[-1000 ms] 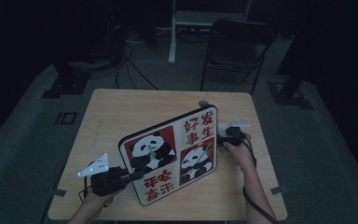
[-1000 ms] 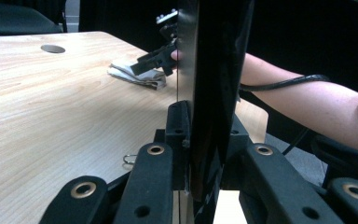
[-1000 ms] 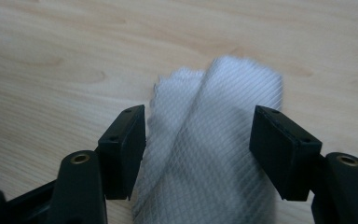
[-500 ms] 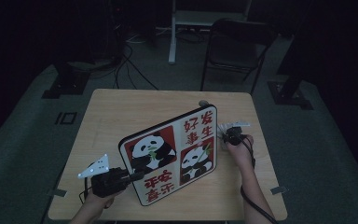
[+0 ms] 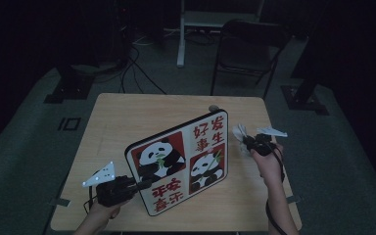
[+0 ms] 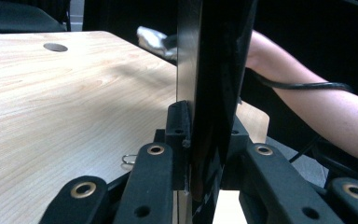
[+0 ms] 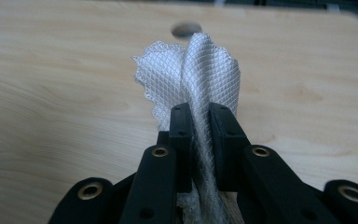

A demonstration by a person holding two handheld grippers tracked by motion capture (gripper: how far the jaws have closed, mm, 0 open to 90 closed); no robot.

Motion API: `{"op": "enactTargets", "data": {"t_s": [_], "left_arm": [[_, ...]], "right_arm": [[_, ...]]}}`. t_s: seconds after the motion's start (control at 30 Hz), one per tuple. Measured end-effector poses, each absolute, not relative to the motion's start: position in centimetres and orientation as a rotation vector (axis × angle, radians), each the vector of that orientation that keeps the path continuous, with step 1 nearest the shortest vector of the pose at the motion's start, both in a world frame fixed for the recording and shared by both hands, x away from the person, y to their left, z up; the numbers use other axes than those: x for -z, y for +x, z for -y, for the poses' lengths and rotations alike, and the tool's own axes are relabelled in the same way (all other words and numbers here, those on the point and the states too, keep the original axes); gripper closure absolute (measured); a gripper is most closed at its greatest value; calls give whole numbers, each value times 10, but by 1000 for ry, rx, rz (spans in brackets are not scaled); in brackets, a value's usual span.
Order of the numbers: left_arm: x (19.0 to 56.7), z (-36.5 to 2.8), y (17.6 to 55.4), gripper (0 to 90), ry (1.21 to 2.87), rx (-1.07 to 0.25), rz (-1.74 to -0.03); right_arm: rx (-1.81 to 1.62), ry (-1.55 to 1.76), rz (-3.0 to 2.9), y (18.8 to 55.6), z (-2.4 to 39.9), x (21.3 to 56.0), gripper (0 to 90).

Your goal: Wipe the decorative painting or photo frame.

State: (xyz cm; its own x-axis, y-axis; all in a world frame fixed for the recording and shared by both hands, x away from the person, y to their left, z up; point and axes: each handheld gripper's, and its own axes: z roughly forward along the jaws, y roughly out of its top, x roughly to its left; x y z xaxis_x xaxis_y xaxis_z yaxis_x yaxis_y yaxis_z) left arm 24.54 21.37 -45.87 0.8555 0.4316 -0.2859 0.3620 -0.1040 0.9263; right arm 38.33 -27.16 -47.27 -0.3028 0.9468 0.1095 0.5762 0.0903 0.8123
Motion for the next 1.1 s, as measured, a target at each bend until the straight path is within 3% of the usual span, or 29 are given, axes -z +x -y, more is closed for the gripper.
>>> {"op": "enactTargets", "data": {"t_s": [0.67, 0.9, 1.1], "left_arm": [[458, -212, 244, 796, 1715, -72, -619], [458, -212, 244, 796, 1717, -73, -620], [459, -212, 244, 796, 1712, -76, -612]], "right_arm": [[-1483, 1139, -1726, 315, 259, 345, 803], [-1603, 988, -1747, 303, 228, 323, 802], [-1553, 919, -1845, 308, 199, 329, 802]]}}
